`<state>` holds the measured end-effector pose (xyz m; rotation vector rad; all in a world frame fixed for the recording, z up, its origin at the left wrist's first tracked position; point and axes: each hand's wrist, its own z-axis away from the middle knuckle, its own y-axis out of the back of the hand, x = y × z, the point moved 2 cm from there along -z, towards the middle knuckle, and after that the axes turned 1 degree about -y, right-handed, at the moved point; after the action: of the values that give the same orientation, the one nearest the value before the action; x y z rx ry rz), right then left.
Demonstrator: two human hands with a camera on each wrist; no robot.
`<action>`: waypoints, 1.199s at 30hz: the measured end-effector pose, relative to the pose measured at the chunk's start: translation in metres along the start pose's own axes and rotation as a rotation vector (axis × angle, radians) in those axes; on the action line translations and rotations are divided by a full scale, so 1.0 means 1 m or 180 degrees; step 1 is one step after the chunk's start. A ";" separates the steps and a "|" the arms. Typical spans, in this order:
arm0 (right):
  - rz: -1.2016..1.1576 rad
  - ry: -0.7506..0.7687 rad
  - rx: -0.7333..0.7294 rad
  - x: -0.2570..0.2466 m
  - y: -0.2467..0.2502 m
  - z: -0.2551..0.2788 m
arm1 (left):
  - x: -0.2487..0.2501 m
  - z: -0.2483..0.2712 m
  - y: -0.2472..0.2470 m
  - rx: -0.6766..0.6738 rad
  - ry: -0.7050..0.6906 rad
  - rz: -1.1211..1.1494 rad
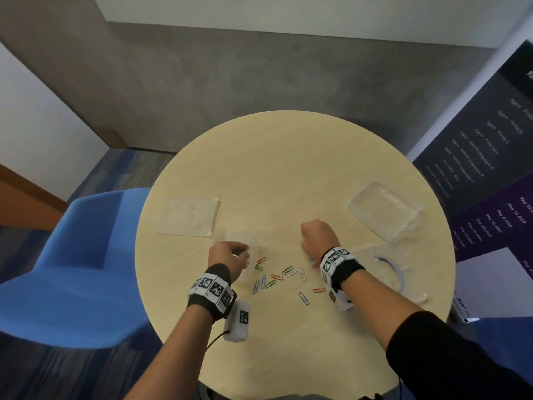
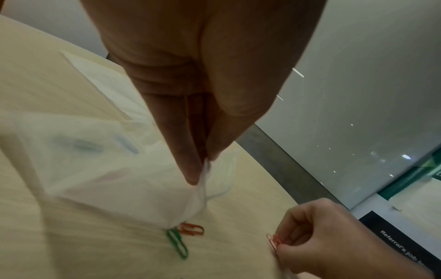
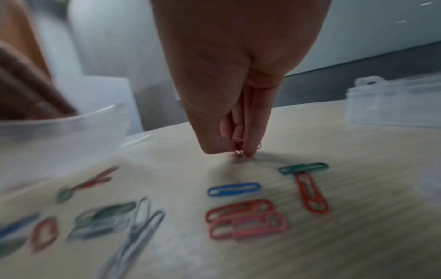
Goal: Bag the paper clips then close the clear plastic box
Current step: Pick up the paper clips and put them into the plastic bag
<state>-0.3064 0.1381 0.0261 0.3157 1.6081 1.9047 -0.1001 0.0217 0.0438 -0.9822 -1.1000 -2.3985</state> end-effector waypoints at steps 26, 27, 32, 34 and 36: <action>-0.3415 -0.0686 -0.0573 -0.102 0.004 0.017 | -0.002 0.004 0.016 0.0282 -0.0248 0.0323; -0.3513 -0.0567 -0.0490 -0.102 0.007 0.017 | -0.003 0.004 0.019 0.0325 -0.0236 0.0333; -0.2684 -0.0312 -0.0005 -0.083 -0.005 0.015 | -0.017 0.000 0.041 0.0543 -0.0101 0.0510; -0.1456 0.0131 -0.0371 -0.082 -0.022 0.018 | -0.022 0.000 0.049 0.0583 -0.0090 0.0519; -0.0733 0.0614 -0.0823 -0.089 -0.042 0.030 | -0.026 0.001 0.054 0.0585 -0.0085 0.0533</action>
<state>-0.2083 0.1124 0.0114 -0.1592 1.4231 1.9781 -0.0527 -0.0124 0.0550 -1.0036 -1.1741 -2.1169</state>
